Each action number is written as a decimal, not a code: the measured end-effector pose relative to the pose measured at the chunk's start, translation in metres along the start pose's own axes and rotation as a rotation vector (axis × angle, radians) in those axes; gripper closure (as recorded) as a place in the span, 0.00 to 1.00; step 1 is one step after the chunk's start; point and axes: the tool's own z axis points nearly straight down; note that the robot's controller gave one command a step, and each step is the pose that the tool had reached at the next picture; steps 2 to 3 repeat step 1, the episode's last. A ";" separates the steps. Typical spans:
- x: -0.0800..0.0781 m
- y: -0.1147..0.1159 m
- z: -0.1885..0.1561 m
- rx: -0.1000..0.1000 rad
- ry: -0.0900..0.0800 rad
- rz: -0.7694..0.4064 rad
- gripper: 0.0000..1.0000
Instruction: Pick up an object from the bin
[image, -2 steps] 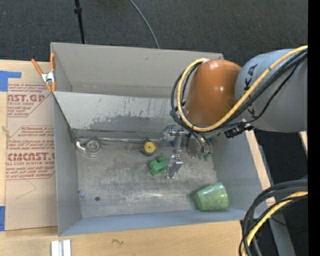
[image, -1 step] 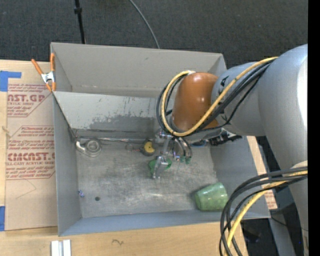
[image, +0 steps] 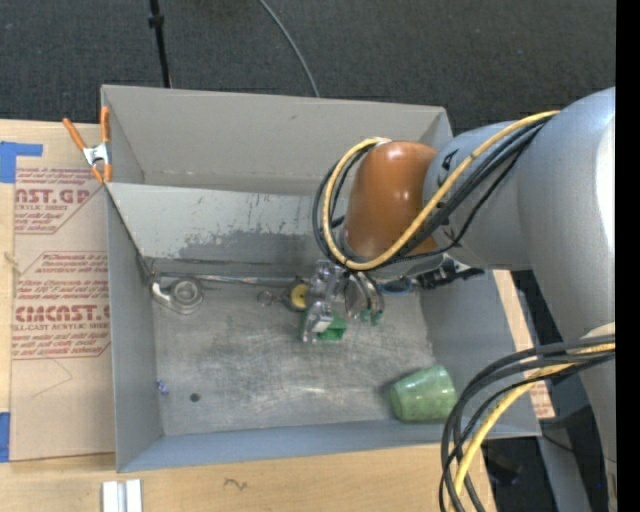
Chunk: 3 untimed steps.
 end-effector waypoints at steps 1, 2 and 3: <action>0.004 -0.010 -0.148 0.004 0.005 -0.051 1.00; 0.004 -0.010 -0.148 0.004 0.005 -0.051 1.00; 0.004 -0.010 -0.148 0.004 0.005 -0.051 1.00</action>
Offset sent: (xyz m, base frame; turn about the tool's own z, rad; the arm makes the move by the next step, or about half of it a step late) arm -0.0094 -0.0104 0.1430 -0.0508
